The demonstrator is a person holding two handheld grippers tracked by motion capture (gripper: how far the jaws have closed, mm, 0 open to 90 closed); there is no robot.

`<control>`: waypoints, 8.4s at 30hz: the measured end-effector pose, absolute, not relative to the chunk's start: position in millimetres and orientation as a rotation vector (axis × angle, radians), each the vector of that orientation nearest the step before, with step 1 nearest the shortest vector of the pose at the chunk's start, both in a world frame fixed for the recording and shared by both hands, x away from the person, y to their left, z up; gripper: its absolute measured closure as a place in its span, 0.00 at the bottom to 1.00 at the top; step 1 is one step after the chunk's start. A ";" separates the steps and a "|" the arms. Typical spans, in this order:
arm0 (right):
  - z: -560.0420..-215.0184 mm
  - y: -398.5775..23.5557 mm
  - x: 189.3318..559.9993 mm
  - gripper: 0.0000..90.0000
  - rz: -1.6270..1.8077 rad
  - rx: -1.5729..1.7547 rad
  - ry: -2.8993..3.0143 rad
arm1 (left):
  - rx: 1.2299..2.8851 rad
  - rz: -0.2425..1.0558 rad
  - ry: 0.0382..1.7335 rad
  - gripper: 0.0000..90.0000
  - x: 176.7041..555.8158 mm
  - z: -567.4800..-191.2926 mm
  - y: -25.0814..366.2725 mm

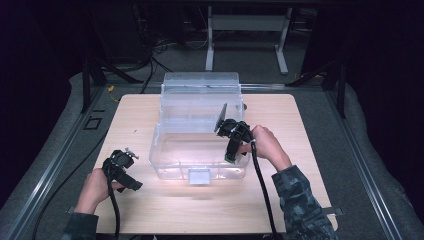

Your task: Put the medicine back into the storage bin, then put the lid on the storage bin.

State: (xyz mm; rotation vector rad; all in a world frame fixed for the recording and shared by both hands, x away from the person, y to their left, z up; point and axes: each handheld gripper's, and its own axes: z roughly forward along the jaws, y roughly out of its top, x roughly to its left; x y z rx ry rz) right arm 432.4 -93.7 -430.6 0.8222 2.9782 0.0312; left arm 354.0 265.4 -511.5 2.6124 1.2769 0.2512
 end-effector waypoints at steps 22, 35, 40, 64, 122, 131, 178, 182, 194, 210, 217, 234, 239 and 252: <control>-456.0 -98.4 437.2 0.50 0.000 0.889 3.071 | 2.619 0.256 1.272 0.02 352.9 -510.5 264.0; -463.9 -97.2 437.4 0.50 -0.072 0.887 3.070 | 2.628 0.252 1.272 0.02 352.6 -511.3 262.9; -464.5 -97.1 437.1 0.49 -0.073 0.890 3.071 | 2.633 0.245 1.268 0.02 352.6 -512.0 262.5; -433.1 -116.8 428.4 0.38 0.214 0.935 2.962 | 2.600 0.251 1.267 0.02 352.3 -506.6 262.0; -442.0 -141.5 358.8 0.17 0.784 0.906 2.702 | 2.358 0.342 1.017 0.00 501.4 -376.2 194.9; -445.0 -144.0 362.4 0.17 0.797 0.928 2.703 | 2.349 0.326 1.004 0.02 523.0 -371.3 179.5; -471.9 -115.3 356.2 0.61 0.779 0.951 2.691 | 2.360 0.318 0.900 0.66 548.0 -398.0 153.3; -475.5 -113.0 354.1 0.69 0.802 0.962 2.673 | 2.365 0.320 0.909 0.67 547.4 -397.4 152.0; -481.4 -112.2 351.7 0.68 0.868 0.970 2.641 | 2.378 0.325 0.893 0.70 546.9 -397.0 150.6; -485.6 -111.4 345.7 0.64 0.906 0.969 2.568 | 2.397 0.303 0.878 0.77 544.6 -394.3 146.9; -488.8 -108.2 342.5 0.61 0.900 0.966 2.528 | 2.409 0.315 0.858 0.80 541.0 -391.0 142.3; -489.9 -107.1 342.7 0.57 0.881 0.969 2.537 | 2.413 0.335 0.826 0.83 527.3 -381.7 140.9; -491.3 -105.7 342.5 0.56 0.892 0.972 2.525 | 2.409 0.349 0.802 0.84 519.5 -379.5 142.9; -491.3 -104.9 342.5 0.54 0.877 0.970 2.529 | 2.400 0.373 0.772 0.85 501.5 -372.9 146.0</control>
